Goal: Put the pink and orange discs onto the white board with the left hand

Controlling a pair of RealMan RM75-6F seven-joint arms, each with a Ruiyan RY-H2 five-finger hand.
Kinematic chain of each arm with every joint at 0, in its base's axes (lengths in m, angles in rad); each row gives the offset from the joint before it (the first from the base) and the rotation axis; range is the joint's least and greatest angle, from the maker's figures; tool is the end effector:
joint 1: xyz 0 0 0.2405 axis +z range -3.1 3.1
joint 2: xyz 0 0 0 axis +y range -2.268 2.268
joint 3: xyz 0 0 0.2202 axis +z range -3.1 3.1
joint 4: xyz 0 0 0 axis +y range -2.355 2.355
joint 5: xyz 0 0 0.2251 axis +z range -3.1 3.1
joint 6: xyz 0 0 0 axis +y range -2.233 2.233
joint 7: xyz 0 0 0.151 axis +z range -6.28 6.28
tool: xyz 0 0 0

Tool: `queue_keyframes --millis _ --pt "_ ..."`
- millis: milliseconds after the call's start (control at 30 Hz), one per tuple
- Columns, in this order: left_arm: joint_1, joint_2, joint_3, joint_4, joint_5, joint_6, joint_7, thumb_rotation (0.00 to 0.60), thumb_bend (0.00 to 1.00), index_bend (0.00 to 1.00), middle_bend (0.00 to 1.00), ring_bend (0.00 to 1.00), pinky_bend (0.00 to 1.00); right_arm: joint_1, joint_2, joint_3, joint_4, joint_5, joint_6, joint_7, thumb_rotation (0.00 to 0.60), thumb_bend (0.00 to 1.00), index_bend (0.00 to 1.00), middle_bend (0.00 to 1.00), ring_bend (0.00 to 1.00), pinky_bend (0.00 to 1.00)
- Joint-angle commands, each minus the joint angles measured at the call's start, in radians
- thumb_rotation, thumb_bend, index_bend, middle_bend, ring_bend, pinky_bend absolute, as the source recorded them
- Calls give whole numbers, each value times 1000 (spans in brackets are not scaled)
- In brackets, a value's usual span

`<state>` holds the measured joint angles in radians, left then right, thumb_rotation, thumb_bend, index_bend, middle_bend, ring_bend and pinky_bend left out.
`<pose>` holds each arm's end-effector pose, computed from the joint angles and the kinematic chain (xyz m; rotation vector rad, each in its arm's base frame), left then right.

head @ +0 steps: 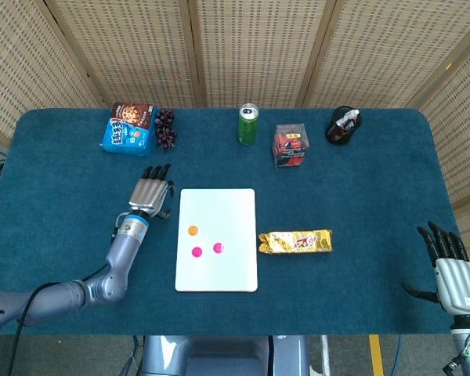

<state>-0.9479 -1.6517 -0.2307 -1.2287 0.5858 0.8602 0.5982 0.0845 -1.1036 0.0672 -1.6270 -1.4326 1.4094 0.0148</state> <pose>-0.1309 0.3947 -0.0437 -1.7084 -1.0304 -0.6382 -0.2954 -0.1897 0.1286 1.3510 -0.9878 0.8537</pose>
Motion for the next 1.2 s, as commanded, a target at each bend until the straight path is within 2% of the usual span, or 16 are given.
queue_keyframes --millis 33,233,433,1200 --pt "-2 -18 4 121 -4 -82 -52 600 296 427 0 0 0 0 1 0 -2 2 -2 -4 600 2 0 0 0 0" --pt "-7 -54 8 239 6 -144 -89 600 298 427 0 0 0 1 1 1 -5 6 -3 -10 600 2 0 0 0 0" --pt "-4 -73 14 298 15 -181 -114 600 299 427 0 0 0 1 2 1 -7 10 -6 -14 600 2 0 0 0 0" --pt "19 -85 23 355 23 -196 -122 600 303 427 0 0 0 0 5 -1 -7 8 -7 -3 600 2 0 0 0 0"
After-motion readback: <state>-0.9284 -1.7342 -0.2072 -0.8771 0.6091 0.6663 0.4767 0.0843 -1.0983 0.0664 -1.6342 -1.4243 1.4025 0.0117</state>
